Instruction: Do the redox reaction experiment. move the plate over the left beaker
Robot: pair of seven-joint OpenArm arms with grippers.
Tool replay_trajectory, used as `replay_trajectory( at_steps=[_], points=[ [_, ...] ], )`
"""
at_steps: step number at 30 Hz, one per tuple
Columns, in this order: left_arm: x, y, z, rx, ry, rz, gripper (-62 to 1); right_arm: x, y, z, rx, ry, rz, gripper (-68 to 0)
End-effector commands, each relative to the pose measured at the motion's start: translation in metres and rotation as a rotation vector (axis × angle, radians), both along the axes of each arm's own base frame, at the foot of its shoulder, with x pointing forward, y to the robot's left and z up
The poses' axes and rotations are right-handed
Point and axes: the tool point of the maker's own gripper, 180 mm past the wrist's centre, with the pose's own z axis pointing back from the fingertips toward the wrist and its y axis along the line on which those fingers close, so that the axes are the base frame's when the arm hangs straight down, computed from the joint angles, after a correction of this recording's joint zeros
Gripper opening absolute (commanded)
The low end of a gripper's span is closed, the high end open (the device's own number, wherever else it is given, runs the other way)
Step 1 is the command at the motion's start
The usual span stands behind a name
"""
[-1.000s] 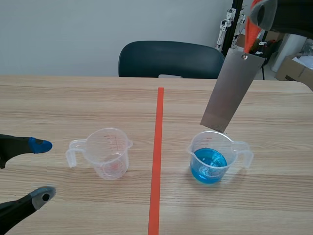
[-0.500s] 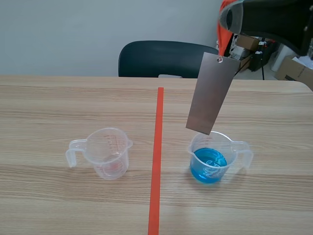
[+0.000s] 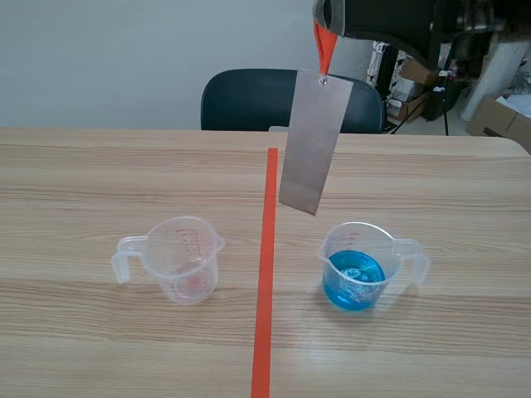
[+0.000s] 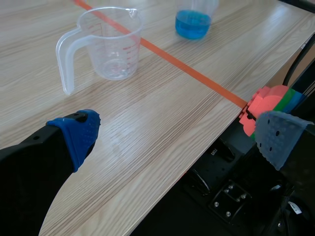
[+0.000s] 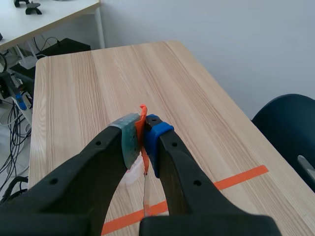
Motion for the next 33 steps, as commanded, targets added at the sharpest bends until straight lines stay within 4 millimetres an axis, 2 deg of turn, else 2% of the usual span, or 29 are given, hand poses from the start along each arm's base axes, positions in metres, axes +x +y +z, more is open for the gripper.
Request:
replay_trajectory(
  at_steps=[1,8,14,26,33],
  points=[
    [0.006,0.000,0.009,-0.038,-0.048,0.033,1.4,0.003,0.002,0.014,0.030,-0.030,-0.002,-67.4],
    [0.009,0.000,0.011,-0.028,-0.147,0.159,1.4,0.008,0.018,0.017,0.052,-0.025,-0.003,-67.4],
    [0.012,-0.005,0.009,-0.041,-0.186,0.243,1.4,0.008,0.032,0.012,0.050,-0.014,0.001,-67.4],
    [0.031,-0.019,-0.002,-0.013,-0.224,0.287,1.4,0.008,0.064,0.002,0.043,0.027,0.010,-67.4],
    [0.031,-0.020,-0.001,-0.023,-0.240,0.315,1.4,0.008,0.080,0.002,0.050,0.039,0.007,-67.4]
  ],
)
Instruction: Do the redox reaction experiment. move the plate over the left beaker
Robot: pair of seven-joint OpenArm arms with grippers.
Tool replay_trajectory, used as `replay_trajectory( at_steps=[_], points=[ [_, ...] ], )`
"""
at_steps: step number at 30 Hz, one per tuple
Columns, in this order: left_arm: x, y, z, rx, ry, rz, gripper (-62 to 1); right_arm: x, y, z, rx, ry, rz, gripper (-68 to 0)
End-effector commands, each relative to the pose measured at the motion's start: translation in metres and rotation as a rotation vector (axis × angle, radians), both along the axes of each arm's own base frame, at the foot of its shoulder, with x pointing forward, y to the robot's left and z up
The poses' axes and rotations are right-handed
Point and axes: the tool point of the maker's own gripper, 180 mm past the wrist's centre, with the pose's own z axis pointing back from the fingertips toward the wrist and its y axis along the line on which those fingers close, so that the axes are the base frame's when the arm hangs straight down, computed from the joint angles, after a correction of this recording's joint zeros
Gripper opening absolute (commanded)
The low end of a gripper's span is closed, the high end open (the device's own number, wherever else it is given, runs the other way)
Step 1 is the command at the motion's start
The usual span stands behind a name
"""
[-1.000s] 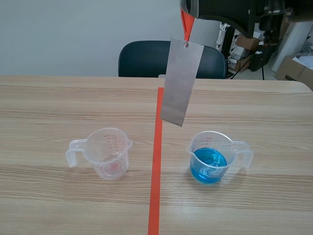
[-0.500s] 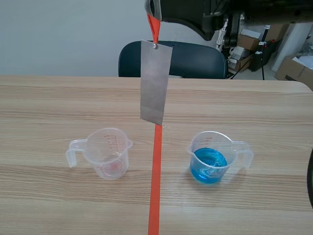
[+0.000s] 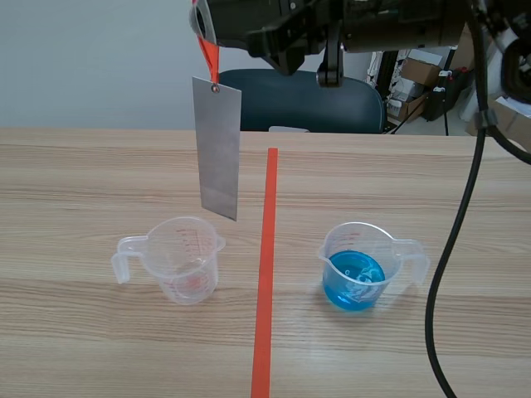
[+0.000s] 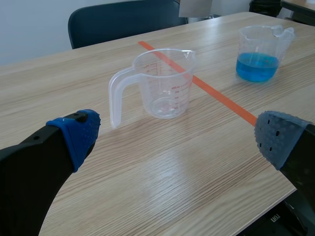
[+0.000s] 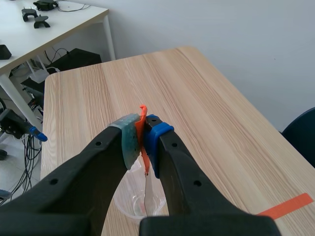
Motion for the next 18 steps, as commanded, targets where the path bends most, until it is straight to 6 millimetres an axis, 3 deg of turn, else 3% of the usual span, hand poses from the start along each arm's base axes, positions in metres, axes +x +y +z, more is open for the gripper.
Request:
replay_trajectory(
  at_steps=[1,18],
  points=[
    [-0.001,0.002,0.004,-0.008,-0.014,0.016,1.4,0.002,0.002,0.010,0.022,-0.021,0.000,-67.4],
    [-0.001,0.002,0.003,-0.013,-0.010,0.023,1.4,0.019,0.036,-0.005,0.057,0.086,-0.044,-67.4]
  ],
)
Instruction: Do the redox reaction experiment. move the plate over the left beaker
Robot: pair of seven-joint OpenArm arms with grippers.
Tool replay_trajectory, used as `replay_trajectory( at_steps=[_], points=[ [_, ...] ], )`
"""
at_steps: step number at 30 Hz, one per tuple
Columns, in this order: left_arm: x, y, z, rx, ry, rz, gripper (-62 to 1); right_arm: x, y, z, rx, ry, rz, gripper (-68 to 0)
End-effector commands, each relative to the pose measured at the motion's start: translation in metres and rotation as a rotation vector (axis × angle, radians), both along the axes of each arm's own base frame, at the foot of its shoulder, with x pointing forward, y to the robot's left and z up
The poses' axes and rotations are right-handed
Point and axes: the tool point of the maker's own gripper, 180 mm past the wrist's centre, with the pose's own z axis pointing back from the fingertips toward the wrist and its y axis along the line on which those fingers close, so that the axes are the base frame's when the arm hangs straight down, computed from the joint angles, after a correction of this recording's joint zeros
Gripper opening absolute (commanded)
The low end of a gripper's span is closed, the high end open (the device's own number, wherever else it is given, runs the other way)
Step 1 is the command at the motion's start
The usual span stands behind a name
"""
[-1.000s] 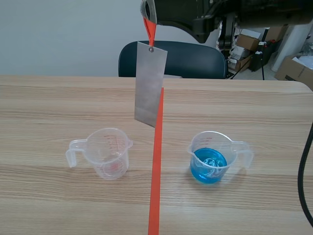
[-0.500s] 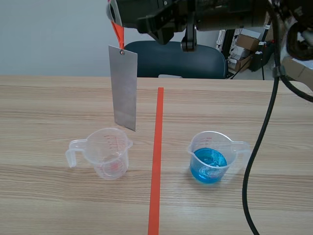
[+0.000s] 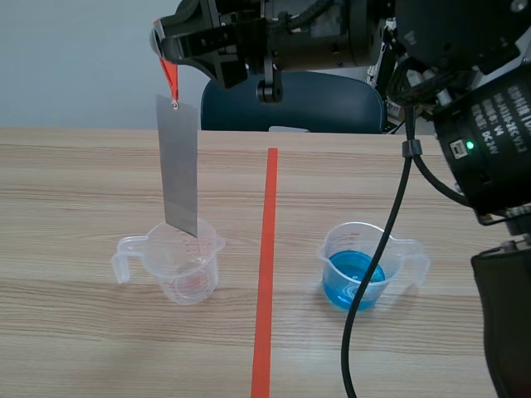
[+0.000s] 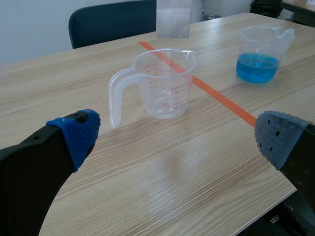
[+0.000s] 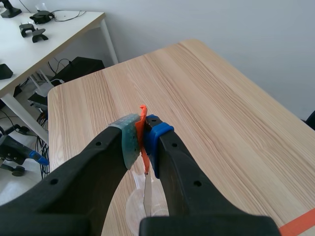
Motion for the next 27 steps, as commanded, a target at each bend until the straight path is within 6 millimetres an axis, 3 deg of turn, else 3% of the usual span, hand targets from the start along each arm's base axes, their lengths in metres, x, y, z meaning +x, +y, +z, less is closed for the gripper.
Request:
replay_trajectory(
  at_steps=[1,13,27],
  points=[
    [-0.001,0.003,0.003,-0.009,-0.010,0.021,1.4,0.001,0.003,0.012,0.030,-0.027,0.004,-67.4],
    [-0.001,0.005,0.004,-0.016,-0.008,0.032,1.4,-0.009,0.033,0.012,0.028,-0.028,0.049,-67.4],
    [-0.001,0.005,0.004,-0.015,-0.008,0.032,1.4,-0.008,0.034,0.011,0.021,-0.032,0.044,-67.4]
  ],
)
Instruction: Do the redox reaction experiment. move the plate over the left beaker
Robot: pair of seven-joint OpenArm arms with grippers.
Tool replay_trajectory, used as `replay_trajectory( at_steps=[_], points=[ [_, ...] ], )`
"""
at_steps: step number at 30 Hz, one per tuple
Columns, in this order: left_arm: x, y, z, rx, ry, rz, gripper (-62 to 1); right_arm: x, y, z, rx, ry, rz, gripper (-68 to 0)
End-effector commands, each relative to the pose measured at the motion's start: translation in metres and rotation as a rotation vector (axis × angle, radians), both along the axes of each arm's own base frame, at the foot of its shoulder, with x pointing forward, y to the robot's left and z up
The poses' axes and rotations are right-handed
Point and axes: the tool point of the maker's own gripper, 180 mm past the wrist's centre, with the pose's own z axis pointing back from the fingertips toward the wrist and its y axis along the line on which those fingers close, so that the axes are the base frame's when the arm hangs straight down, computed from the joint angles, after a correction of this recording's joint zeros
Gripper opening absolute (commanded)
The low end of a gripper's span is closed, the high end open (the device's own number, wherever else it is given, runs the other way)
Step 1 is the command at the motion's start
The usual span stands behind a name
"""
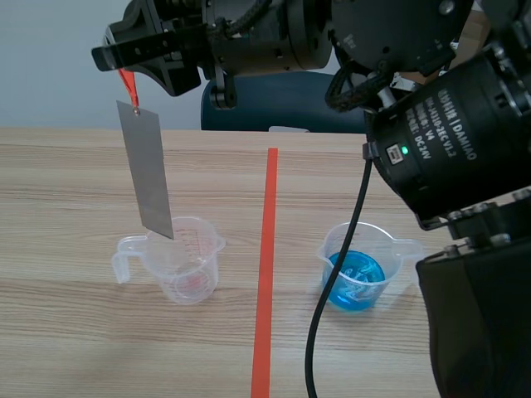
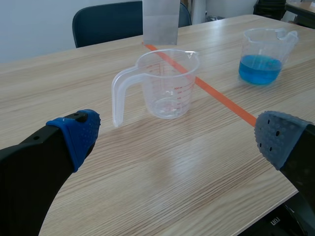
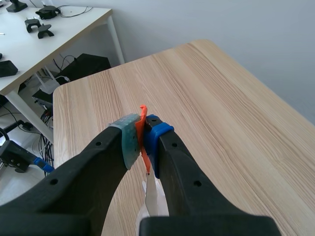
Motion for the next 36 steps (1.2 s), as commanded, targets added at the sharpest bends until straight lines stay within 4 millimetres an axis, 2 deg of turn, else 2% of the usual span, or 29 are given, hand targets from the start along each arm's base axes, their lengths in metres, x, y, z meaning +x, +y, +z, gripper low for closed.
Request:
replay_trajectory(
  at_steps=[1,30,36],
  points=[
    [-0.001,0.002,0.003,-0.006,-0.010,0.015,1.4,0.000,0.002,0.011,0.031,-0.023,0.009,-67.4],
    [-0.001,0.002,0.002,-0.002,-0.002,0.015,1.4,0.001,0.000,0.009,0.030,-0.016,0.005,-67.3],
    [-0.001,0.002,-0.007,0.023,0.040,0.017,1.4,0.000,0.001,0.009,0.033,-0.015,0.006,-67.3]
  ],
)
